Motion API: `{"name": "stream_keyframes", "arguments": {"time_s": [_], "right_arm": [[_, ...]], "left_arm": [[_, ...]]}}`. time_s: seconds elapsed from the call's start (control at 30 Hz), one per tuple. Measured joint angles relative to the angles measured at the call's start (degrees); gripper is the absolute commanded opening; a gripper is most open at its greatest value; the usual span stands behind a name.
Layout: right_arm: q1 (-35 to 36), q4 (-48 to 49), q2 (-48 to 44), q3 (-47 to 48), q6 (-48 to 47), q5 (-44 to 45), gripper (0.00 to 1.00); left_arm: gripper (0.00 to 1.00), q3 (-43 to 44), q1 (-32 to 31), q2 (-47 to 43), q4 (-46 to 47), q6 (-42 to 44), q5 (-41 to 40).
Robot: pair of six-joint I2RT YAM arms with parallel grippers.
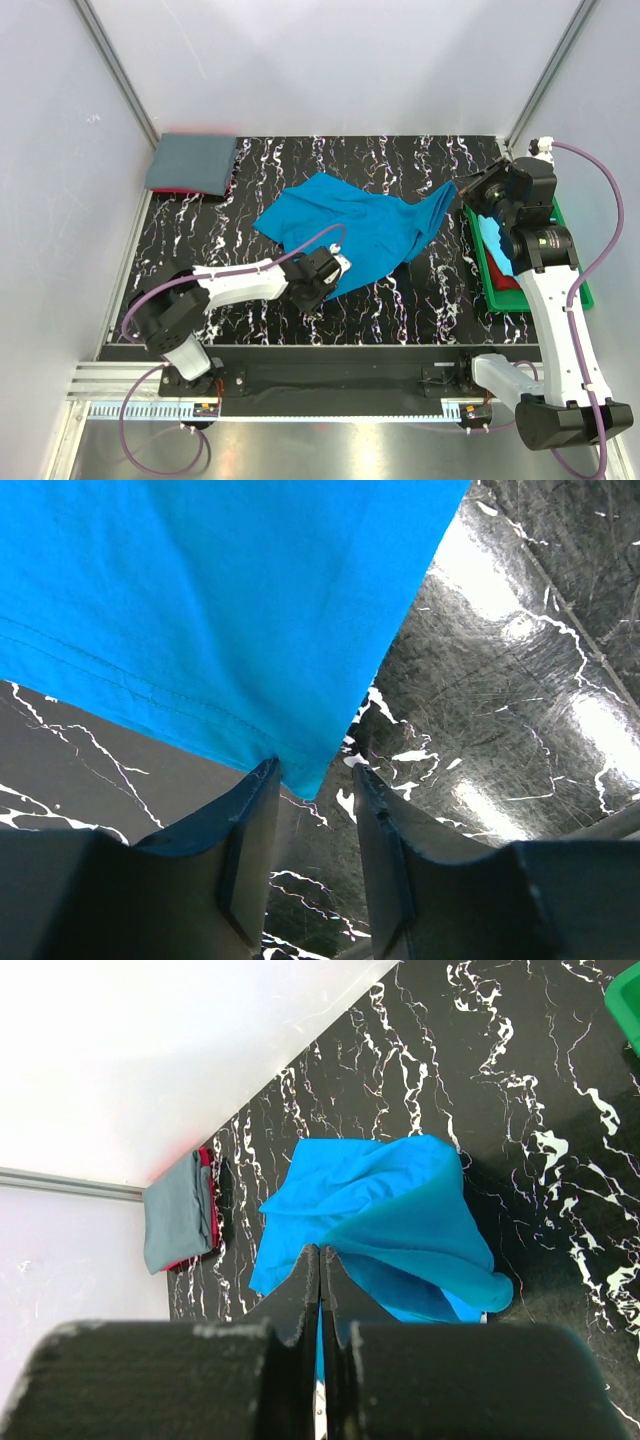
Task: Fold and stack the t-shirts
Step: Flatten the tshirt out
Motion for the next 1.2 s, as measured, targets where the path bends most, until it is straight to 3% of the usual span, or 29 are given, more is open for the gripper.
{"name": "stream_keyframes", "arguments": {"time_s": [0.1, 0.2, 0.23, 0.3, 0.47, 0.57, 0.73, 0.93, 1.07, 1.2], "right_arm": [[0.0, 0.0, 0.0, -0.1, 0.0, 0.0, 0.0], [0.0, 0.0, 0.0, -0.1, 0.0, 0.0, 0.0], [0.0, 0.0, 0.0, -0.1, 0.0, 0.0, 0.0], [0.0, 0.0, 0.0, -0.1, 0.0, 0.0, 0.0], [0.0, 0.0, 0.0, -0.1, -0.1, 0.0, 0.0], [0.0, -1.9, 0.7, 1.4, -0.6, 1.3, 0.0], [0.0, -9.2, 6.8, 14.8, -2.2, 5.6, 0.0], [0.0, -18.2, 12.2, 40.7, -4.4, 11.8, 0.0], [0.0, -21.0, 9.6, 51.5, -6.2, 15.8, 0.0], [0.0, -23.2, 3.6, 54.6, -7.6, 18.1, 0.0]], "left_arm": [[0.31, 0.0, 0.0, 0.2, 0.0, -0.4, -0.4], [0.17, 0.8, -0.1, 1.0, -0.5, -0.5, -1.5], [0.07, 1.4, -0.2, 1.4, -1.0, -0.3, -2.0], [0.0, 2.6, -0.2, 2.5, -1.6, -0.1, -2.9], [0.0, 5.4, -0.2, 4.3, -2.9, -0.4, -4.5], [0.0, 8.4, -0.2, 3.8, -8.4, -1.2, -9.1], [0.0, 26.4, 0.0, -4.8, -21.3, -1.5, -26.1], [0.0, 59.2, 0.1, -18.9, -23.2, 2.2, -41.9], [0.0, 72.3, 0.0, -26.8, -23.4, 4.5, -44.5], [0.0, 74.8, 0.0, -32.5, -23.7, 4.8, -42.4]]}}
